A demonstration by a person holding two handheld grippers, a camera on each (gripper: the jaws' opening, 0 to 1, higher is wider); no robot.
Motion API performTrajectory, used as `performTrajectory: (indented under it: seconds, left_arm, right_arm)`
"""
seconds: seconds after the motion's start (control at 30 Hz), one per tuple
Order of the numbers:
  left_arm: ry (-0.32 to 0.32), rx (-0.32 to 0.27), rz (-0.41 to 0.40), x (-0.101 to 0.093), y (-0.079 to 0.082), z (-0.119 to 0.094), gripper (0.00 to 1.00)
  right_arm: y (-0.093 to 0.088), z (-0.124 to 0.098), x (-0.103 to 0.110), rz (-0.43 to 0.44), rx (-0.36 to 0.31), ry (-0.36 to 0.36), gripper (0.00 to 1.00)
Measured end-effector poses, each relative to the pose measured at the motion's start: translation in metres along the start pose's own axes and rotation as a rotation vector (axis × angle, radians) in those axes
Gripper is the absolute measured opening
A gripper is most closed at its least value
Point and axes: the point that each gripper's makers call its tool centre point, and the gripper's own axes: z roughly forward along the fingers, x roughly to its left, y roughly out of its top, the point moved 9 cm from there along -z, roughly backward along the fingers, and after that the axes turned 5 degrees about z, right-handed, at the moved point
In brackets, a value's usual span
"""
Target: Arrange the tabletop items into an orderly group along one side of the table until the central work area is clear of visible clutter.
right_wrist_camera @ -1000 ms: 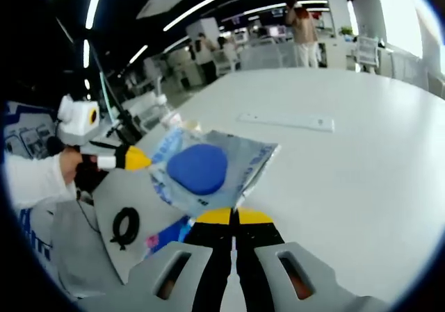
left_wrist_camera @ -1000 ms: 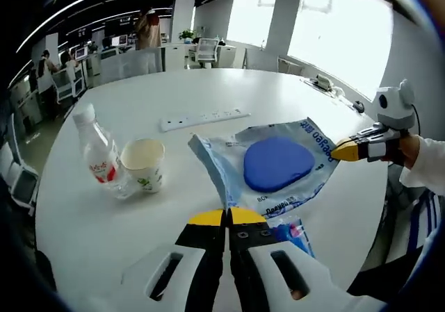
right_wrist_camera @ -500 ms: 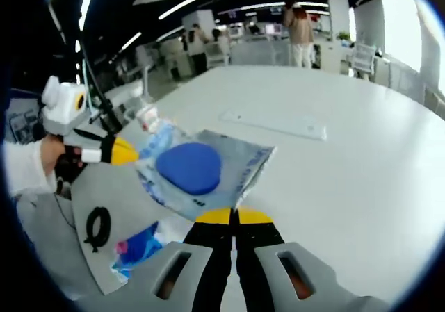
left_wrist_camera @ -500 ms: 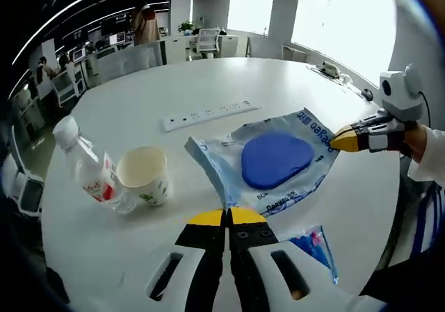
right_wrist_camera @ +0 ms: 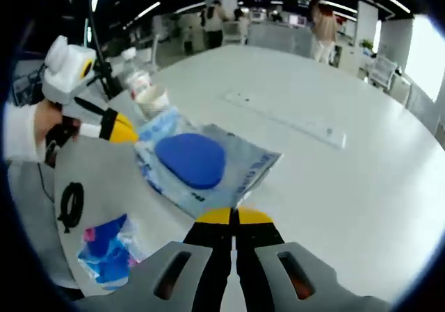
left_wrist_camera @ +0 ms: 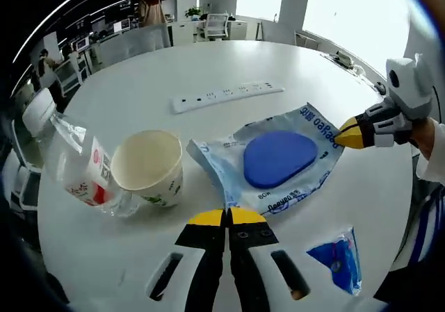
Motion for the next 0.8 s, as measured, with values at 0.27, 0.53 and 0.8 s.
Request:
performTrajectory:
  seconds: [0.27, 0.53, 0.8]
  left_arm:
    - [0.005, -0.017, -0.08, 0.008, 0.002, 0.012, 0.0]
    - [0.011, -0.007, -0.206, 0.013, -0.007, 0.024, 0.0]
    - [0.034, 0.004, -0.167, 0.012, -0.014, 0.032, 0.0]
  right_arm:
    - [0.001, 0.018, -0.01, -0.013, 0.031, 0.008, 0.0]
    - [-0.013, 0.037, -0.015, 0.124, 0.072, 0.038, 0.0]
    - [-0.013, 0.044, -0.023, 0.173, 0.012, 0.046, 0.0]
